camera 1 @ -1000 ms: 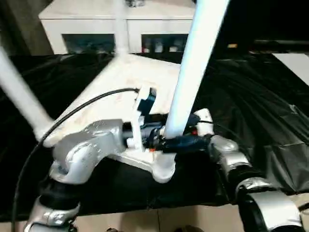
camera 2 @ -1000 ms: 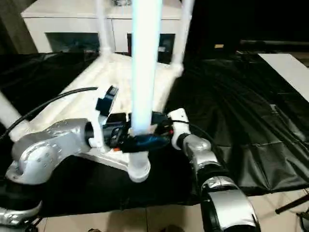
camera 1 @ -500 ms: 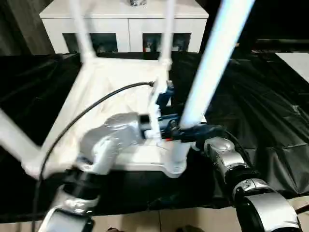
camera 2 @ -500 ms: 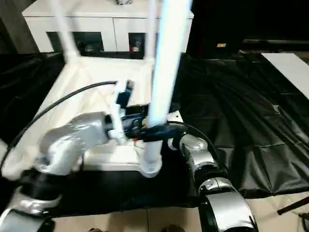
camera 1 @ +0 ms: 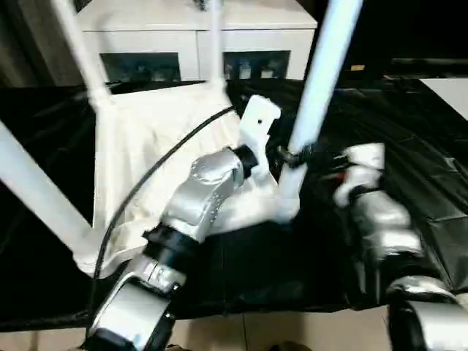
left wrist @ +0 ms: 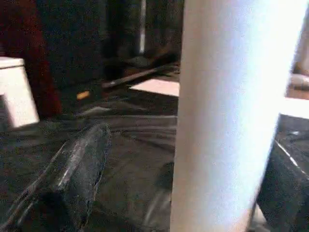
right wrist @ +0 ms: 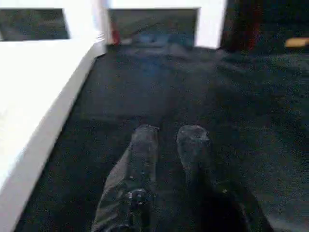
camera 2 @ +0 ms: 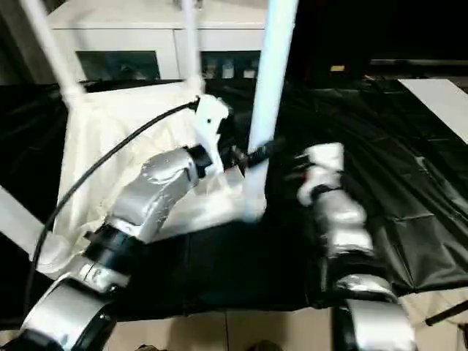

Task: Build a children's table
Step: Rotate table base

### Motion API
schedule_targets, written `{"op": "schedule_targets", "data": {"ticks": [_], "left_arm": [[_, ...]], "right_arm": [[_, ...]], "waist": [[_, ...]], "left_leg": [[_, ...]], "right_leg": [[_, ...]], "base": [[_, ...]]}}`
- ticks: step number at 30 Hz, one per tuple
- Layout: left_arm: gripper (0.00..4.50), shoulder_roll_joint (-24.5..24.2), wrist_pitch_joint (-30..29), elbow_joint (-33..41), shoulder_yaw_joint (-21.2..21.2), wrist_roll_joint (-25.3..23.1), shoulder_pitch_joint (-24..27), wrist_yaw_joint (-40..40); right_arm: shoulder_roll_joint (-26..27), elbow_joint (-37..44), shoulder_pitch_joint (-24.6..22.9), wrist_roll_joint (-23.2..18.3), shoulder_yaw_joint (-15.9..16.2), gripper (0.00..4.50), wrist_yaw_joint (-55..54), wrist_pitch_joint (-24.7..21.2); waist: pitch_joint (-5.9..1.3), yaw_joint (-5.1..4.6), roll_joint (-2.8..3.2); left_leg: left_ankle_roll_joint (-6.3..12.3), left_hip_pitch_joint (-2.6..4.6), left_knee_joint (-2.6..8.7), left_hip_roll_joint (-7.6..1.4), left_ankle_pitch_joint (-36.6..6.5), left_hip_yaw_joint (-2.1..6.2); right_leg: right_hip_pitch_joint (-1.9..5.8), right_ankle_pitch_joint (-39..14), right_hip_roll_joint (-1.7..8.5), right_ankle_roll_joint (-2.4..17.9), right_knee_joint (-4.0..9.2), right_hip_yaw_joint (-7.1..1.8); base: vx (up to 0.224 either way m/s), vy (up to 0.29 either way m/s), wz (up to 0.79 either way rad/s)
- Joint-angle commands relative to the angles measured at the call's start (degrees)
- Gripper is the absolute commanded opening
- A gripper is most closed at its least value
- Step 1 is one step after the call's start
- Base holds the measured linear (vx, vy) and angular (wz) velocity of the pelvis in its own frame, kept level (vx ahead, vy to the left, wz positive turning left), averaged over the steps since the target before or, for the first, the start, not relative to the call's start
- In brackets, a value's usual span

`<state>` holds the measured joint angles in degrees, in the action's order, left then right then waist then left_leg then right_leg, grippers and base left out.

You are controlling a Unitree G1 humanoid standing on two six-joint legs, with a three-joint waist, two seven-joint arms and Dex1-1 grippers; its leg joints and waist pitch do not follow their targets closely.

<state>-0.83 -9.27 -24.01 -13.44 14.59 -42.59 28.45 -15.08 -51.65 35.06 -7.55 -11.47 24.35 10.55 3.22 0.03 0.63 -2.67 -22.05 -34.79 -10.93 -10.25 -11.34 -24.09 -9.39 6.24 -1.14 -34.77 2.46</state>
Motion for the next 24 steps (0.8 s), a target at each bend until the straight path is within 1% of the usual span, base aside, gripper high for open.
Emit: {"op": "schedule_targets", "data": {"ticks": [1, 2, 3, 5, 6, 7, 8, 9, 10, 11, 12, 13, 14, 15, 16, 17, 18, 19, 20, 21, 22, 23, 24], "left_arm": [[4.50, -0.79, -0.35, 0.34, 1.81, 0.58, 1.47, 1.57], [4.50, -1.19, -1.19, 1.69, 1.77, 1.66, 2.60, 3.49], [4.50, -1.37, -1.38, 2.21, 1.73, 2.21, 3.19, 4.62], [4.50, -2.71, -2.91, 5.51, 1.09, 4.46, 6.04, 9.40], [4.50, -3.88, -4.24, 7.48, 0.26, 5.54, 7.85, 12.20], [4.50, -4.53, -4.67, 8.28, -0.25, 5.86, 8.63, 13.43], [4.50, -5.35, -5.16, 9.17, -0.87, 6.20, 9.56, 14.87], [4.50, -6.08, -5.54, 9.83, -1.40, 6.46, 10.33, 16.04], [4.50, -7.26, -5.89, 10.45, -2.18, 6.37, 11.16, 17.33], [4.50, -8.69, -5.70, 10.64, -2.89, 5.63, 11.90, 18.38], [4.50, -9.13, -5.64, 10.70, -3.11, 5.40, 12.13, 18.70], [4.50, -12.55, -3.38, 8.51, -4.46, 0.51, 12.63, 19.20], [4.50, -12.55, -3.38, 8.51, -4.46, 0.51, 12.63, 19.20], [4.50, -13.99, -1.81, 6.95, -5.18, -1.89, 12.46, 19.47], [4.50, -15.55, -1.68, 5.58, -5.80, -3.80, 12.19, 19.96], [4.50, -17.24, -1.01, 4.18, -6.55, -5.76, 11.84, 20.87], [4.50, -17.75, -1.12, 3.90, -6.47, -5.58, 11.69, 21.50], [4.50, -17.80, -1.47, 3.93, -6.36, -5.25, 11.66, 21.73], [4.50, -18.30, -2.11, 4.16, -6.58, -4.94, 11.62, 22.72], [4.22, -19.11, -3.41, 4.68, -7.18, -4.57, 11.62, 24.05], [4.22, -19.24, -3.72, 4.79, -7.28, -4.45, 11.64, 24.29], [4.15, -19.57, -4.22, 5.07, -7.62, -4.29, 11.72, 24.96], [4.09, -19.70, -4.54, 5.21, -7.78, -4.14, 11.76, 25.32]], "right_arm": [[-0.69, 3.18, -1.67, -1.55, -0.10, 1.23, 2.51, -0.85], [-1.22, 4.24, -2.45, -1.84, 0.12, 1.33, 4.07, -1.42], [-1.51, 5.01, -2.97, -2.01, 0.27, 1.43, 4.91, -1.87], [-2.54, 6.72, -4.45, -2.30, 0.64, 1.50, 7.22, -2.97], [-3.21, 8.15, -5.46, -2.52, 0.98, 1.67, 8.43, -4.06], [-3.55, 8.83, -5.90, -2.58, 1.22, 1.77, 9.07, -4.45], [-3.97, 9.64, -6.43, -2.63, 1.50, 1.85, 9.81, -4.91], [-4.33, 10.32, -6.87, -2.66, 1.70, 1.95, 10.37, -5.28], [-4.80, 11.00, -7.27, -2.78, 1.86, 2.08, 11.11, -5.82], [-5.46, 11.71, -7.69, -2.64, 2.25, 2.19, 12.00, -6.22], [-5.66, 11.93, -7.82, -2.60, 2.38, 2.25, 12.27, -6.35], [-7.75, 14.47, -9.14, -2.04, 4.14, 2.31, 16.01, -7.84], [-7.75, 14.47, -9.14, -2.04, 4.14, 2.40, 16.01, -7.84], [-8.72, 15.53, -9.72, -1.57, 5.21, 2.52, 17.97, -8.22], [-10.15, 17.34, -10.69, -0.69, 7.00, 2.62, 21.07, -8.75], [-11.84, 19.44, -11.74, 0.40, 9.13, 2.62, 24.65, -9.20], [-12.82, 21.23, -12.37, 0.60, 10.35, 2.75, 26.79, -10.26], [-13.04, 21.70, -12.52, 0.60, 10.65, 2.84, 27.34, -10.56], [-13.70, 23.09, -12.98, 0.60, 11.65, 2.84, 29.06, -11.35], [-14.67, 25.36, -13.75, 0.27, 13.02, 3.04, 31.76, -13.20], [-14.87, 25.77, -13.89, 0.23, 13.28, 3.04, 32.25, -13.49], [-15.50, 26.87, -14.27, 0.12, 13.99, 3.18, 33.16, -14.25], [-15.88, 27.49, -14.46, 0.04, 14.38, 3.28, 33.56, -14.70]], "waist": [[-4.02, 0.62, -0.60], [-4.01, 0.77, -0.65], [-4.05, 0.80, -0.63], [-4.14, 1.11, -0.61], [-4.23, 1.06, -0.44], [-4.32, 1.15, -0.31], [-4.42, 1.26, -0.16], [-4.45, 1.41, -0.07], [-4.44, 1.39, -0.04], [-4.55, 1.59, 0.13], [-4.42, 1.78, 0.20], [-4.33, 1.91, 0.05], [-4.31, 1.97, 0.08], [-4.14, 1.99, 0.02], [-4.12, 2.12, 0.11], [-4.09, 2.19, 0.18], [-3.96, 2.25, 0.14], [-4.00, 2.36, 0.17], [-4.02, 2.40, 0.14], [-3.93, 2.35, 0.14], [-3.96, 2.39, 0.08], [-3.86, 2.46, 0.36], [-3.93, 2.39, 0.24]], "left_leg": [[1.57, 0.47, 4.63, -1.10, -21.61, 0.88], [1.85, 0.56, 4.64, -1.14, -21.53, 0.81], [2.36, 0.47, 4.63, -1.22, -20.97, 0.79], [3.12, 0.48, 4.62, -1.35, -19.41, 0.67], [3.50, 0.38, 4.67, -1.49, -18.20, 0.71], [3.95, 0.54, 4.57, -1.55, -16.86, 0.58], [4.09, 0.59, 4.50, -1.57, -16.07, 0.64], [4.51, 0.56, 4.52, -1.68, -14.74, 0.61], [4.69, 0.57, 4.48, -1.66, -14.25, 0.52], [4.88, 0.88, 4.44, -1.74, -13.37, 0.50], [5.09, 0.97, 4.48, -1.78, -12.99, 0.43], [5.18, 0.97, 4.48, -1.68, -13.28, 0.39], [5.18, 0.99, 4.54, -1.75, -13.67, 0.45], [4.87, 1.03, 4.64, -1.71, -14.84, 0.44], [4.08, 1.20, 4.64, -1.62, -15.59, 0.40], [3.72, 1.33, 4.72, -1.74, -16.10, 0.37], [2.88, 1.11, 4.89, -1.67, -17.32, 0.52], [2.58, 1.22, 4.93, -1.73, -17.46, 0.52], [2.39, 1.23, 4.93, -1.76, -17.51, 0.56], [2.20, 1.12, 5.04, -1.78, -17.93, 0.59], [2.18, 1.17, 5.03, -1.81, -18.10, 0.59], [1.98, 1.23, 5.09, -1.89, -18.67, 0.63], [1.84, 1.17, 5.08, -1.91, -18.80, 0.65]], "right_leg": [[2.66, -21.86, 1.12, 10.73, 5.47, -0.71], [2.61, -21.37, 1.09, 10.99, 5.56, -0.73], [2.69, -19.81, 1.12, 12.09, 5.32, -0.79], [2.81, -17.13, 1.13, 13.32, 5.12, -0.85], [2.91, -15.09, 1.13, 14.30, 4.79, -0.85], [2.82, -12.57, 0.98, 15.07, 4.57, -0.88], [2.92, -11.21, 0.97, 15.45, 4.35, -0.85], [3.05, -8.97, 0.97, 16.17, 4.10, -0.85], [3.01, -8.01, 0.89, 16.42, 4.01, -0.87], [3.02, -6.46, 0.86, 16.84, 3.81, -0.87], [3.03, -5.75, 0.79, 17.01, 3.84, -0.86], [3.09, -6.00, 0.68, 16.74, 3.94, -0.87], [3.20, -6.43, 0.71, 16.25, 3.95, -0.86], [3.07, -8.51, 0.88, 15.44, 4.21, -0.94], [3.04, -10.10, 0.89, 14.68, 4.33, -1.01], [2.95, -10.69, 0.94, 14.45, 4.39, -1.09], [3.11, -12.22, 1.01, 13.68, 4.44, -1.10], [3.04, -12.37, 1.08, 13.65, 4.47, -1.14], [3.01, -12.33, 1.15, 13.80, 4.45, -1.16], [3.02, -12.43, 1.13, 14.20, 4.42, -1.17], [3.01, -12.48, 1.12, 14.25, 4.40, -1.18], [2.87, -12.94, 1.25, 14.46, 4.45, -1.26], [2.91, -12.89, 1.25, 14.54, 4.43, -1.26]], "base": [[0.000, 0.000, 0.00], [0.000, 0.000, 0.00], [0.000, 0.000, 0.00], [0.000, 0.000, 0.00], [0.000, 0.000, 0.00], [0.000, 0.000, 0.00], [0.000, 0.000, 0.00], [0.000, 0.000, 0.00], [0.000, 0.000, 0.00], [0.000, 0.000, 0.00], [0.000, 0.000, 0.00], [0.000, 0.000, 0.00], [0.000, 0.000, 0.00], [0.000, 0.000, 0.00], [0.000, 0.000, 0.00], [0.000, 0.000, 0.00], [0.000, 0.000, 0.00], [0.000, 0.000, 0.00], [0.000, 0.000, 0.00], [0.000, 0.000, 0.00], [0.000, 0.000, 0.00], [0.000, 0.000, 0.00], [0.000, 0.000, 0.00]]}}
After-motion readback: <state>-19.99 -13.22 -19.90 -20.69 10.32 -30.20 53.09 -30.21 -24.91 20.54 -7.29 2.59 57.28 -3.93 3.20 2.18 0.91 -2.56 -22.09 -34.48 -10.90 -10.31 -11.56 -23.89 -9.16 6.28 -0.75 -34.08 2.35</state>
